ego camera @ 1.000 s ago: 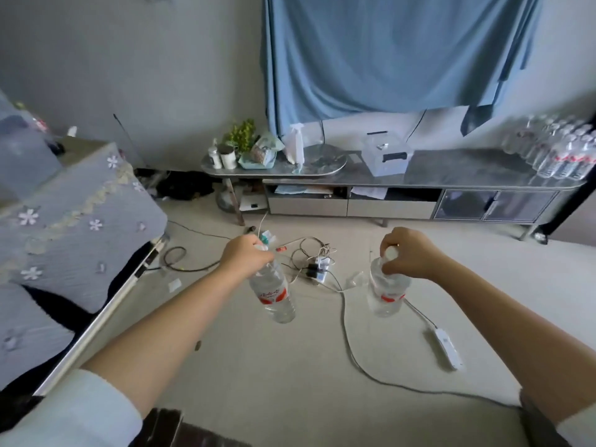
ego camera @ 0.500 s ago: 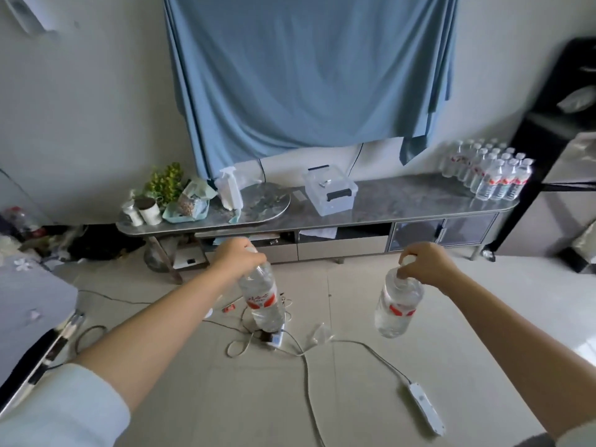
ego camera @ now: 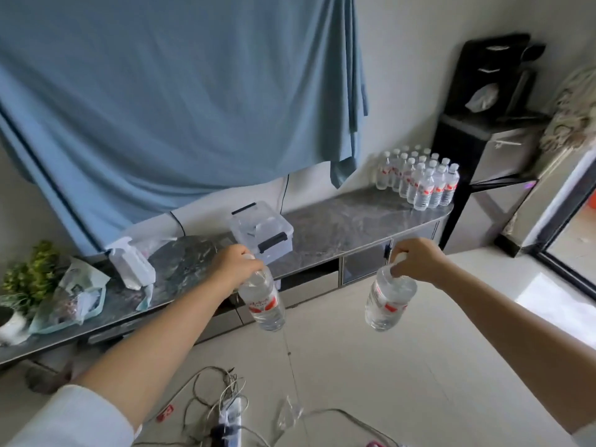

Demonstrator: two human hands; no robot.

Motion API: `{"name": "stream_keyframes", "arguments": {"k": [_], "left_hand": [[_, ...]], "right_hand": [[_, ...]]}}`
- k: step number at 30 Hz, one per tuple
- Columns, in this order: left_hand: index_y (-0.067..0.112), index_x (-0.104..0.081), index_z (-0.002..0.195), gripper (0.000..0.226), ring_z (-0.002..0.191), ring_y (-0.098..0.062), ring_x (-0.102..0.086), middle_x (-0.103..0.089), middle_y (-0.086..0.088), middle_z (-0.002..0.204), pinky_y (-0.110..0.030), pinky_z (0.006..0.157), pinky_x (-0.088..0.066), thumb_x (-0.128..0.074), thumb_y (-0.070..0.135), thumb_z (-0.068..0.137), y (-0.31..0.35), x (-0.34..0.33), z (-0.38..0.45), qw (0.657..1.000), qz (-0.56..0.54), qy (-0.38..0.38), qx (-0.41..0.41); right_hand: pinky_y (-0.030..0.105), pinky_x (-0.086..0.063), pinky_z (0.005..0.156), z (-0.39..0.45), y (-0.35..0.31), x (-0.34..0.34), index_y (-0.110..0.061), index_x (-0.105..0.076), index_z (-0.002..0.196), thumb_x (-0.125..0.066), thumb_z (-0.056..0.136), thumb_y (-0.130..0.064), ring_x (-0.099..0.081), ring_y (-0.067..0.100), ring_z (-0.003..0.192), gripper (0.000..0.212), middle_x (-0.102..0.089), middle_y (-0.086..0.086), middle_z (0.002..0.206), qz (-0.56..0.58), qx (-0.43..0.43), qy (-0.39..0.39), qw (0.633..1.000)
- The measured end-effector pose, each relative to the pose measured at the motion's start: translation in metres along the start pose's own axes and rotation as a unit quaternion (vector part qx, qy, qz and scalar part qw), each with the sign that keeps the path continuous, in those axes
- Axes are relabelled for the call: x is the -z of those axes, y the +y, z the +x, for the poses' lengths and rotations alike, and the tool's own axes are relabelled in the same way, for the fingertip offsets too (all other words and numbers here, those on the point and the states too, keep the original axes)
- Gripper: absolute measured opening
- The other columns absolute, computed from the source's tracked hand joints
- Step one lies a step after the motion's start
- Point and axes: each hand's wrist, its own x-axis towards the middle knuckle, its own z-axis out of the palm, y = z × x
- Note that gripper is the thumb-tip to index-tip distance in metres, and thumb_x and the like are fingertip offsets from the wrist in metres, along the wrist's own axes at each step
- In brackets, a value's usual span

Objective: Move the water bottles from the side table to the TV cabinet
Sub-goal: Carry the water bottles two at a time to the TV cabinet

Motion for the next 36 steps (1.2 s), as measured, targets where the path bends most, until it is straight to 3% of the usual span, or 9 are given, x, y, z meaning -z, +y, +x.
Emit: {"name": "stream_keyframes", "arguments": {"k": [5,9,12,15,19,23,28,32,36], "left_hand": [[0.017,-0.043,0.059,0.030,0.050,-0.016,-0.037,-0.042,-0.003,0.062,-0.021,0.045,-0.027,-0.064,0.017,0.081,0.073,-0.044,0.082,1.000,-0.020,-0.013,0.005],[0.014,-0.045,0.062,0.026,0.053,-0.015,-0.041,-0.044,-0.002,0.062,-0.023,0.049,-0.032,-0.062,0.017,0.082,0.129,-0.070,0.129,1.000,-0.008,-0.014,-0.007],[0.012,-0.048,0.070,0.018,0.066,-0.021,-0.046,-0.048,-0.003,0.069,-0.024,0.053,-0.035,-0.059,0.016,0.083,0.156,-0.085,0.158,1.000,-0.023,-0.011,-0.013],[0.009,-0.052,0.075,0.011,0.075,-0.024,-0.048,-0.051,-0.007,0.077,-0.026,0.059,-0.037,-0.058,0.014,0.082,0.186,-0.100,0.193,0.999,-0.041,-0.009,-0.023],[0.010,-0.051,0.076,0.011,0.067,-0.023,-0.045,-0.046,-0.002,0.068,-0.022,0.048,-0.030,-0.059,0.014,0.082,0.223,-0.120,0.243,0.997,-0.061,-0.029,-0.027],[0.013,-0.038,0.060,0.030,0.051,-0.017,-0.033,-0.039,-0.002,0.065,-0.019,0.044,-0.023,-0.060,0.010,0.081,0.260,-0.137,0.305,0.994,-0.080,-0.062,-0.047],[0.019,-0.045,0.059,0.029,0.047,-0.013,-0.032,-0.041,0.002,0.063,-0.009,0.026,-0.021,-0.065,0.011,0.078,0.320,-0.166,0.395,0.982,-0.046,-0.139,-0.122],[0.018,-0.046,0.060,0.025,0.043,-0.015,-0.031,-0.041,0.001,0.058,-0.009,0.031,-0.021,-0.068,0.016,0.071,0.369,-0.183,0.455,0.977,-0.046,-0.170,-0.122],[0.019,-0.045,0.059,0.027,0.043,-0.014,-0.034,-0.041,0.001,0.059,-0.016,0.039,-0.025,-0.064,0.012,0.076,0.408,-0.212,0.504,0.975,-0.049,-0.180,-0.120]], "right_hand": [[0.012,-0.034,0.054,0.089,0.035,0.046,0.000,-0.071,0.095,-0.069,0.072,-0.002,-0.049,0.020,0.082,0.024,-0.058,0.010,0.089,-0.039,0.010,-0.017,0.999],[0.014,-0.031,0.043,0.144,0.049,0.080,-0.001,-0.069,0.100,-0.067,0.075,-0.005,-0.045,0.016,0.076,0.026,-0.052,0.006,0.090,-0.085,0.028,-0.017,0.996],[0.021,-0.033,0.053,0.177,0.061,0.095,-0.001,-0.069,0.098,-0.067,0.074,-0.005,-0.045,0.016,0.080,0.024,-0.054,0.008,0.091,-0.115,0.035,-0.011,0.993],[0.014,-0.028,0.051,0.216,0.076,0.108,-0.003,-0.068,0.095,-0.066,0.074,-0.007,-0.045,0.019,0.083,0.021,-0.051,0.006,0.088,-0.121,0.029,0.007,0.992],[0.019,-0.031,0.051,0.262,0.088,0.122,-0.010,-0.065,0.082,-0.068,0.073,-0.008,-0.045,0.020,0.081,0.010,-0.051,0.002,0.077,-0.127,0.019,0.007,0.992],[0.012,-0.033,0.052,0.324,0.101,0.141,-0.004,-0.067,0.097,-0.068,0.076,-0.009,-0.047,0.018,0.084,0.022,-0.052,0.004,0.087,-0.105,-0.018,-0.030,0.994],[0.014,-0.036,0.052,0.427,0.111,0.159,-0.009,-0.065,0.092,-0.066,0.077,-0.011,-0.050,0.017,0.079,0.015,-0.053,0.002,0.084,-0.133,-0.031,-0.096,0.986],[0.014,-0.033,0.053,0.485,0.123,0.174,-0.017,-0.055,0.083,-0.063,0.076,-0.008,-0.048,0.017,0.080,0.014,-0.046,-0.006,0.074,-0.146,-0.037,-0.094,0.984],[0.011,-0.038,0.041,0.544,0.142,0.189,-0.015,-0.053,0.084,-0.062,0.078,-0.005,-0.051,0.008,0.051,0.015,-0.054,0.004,0.092,-0.111,-0.069,-0.078,0.988]]}}
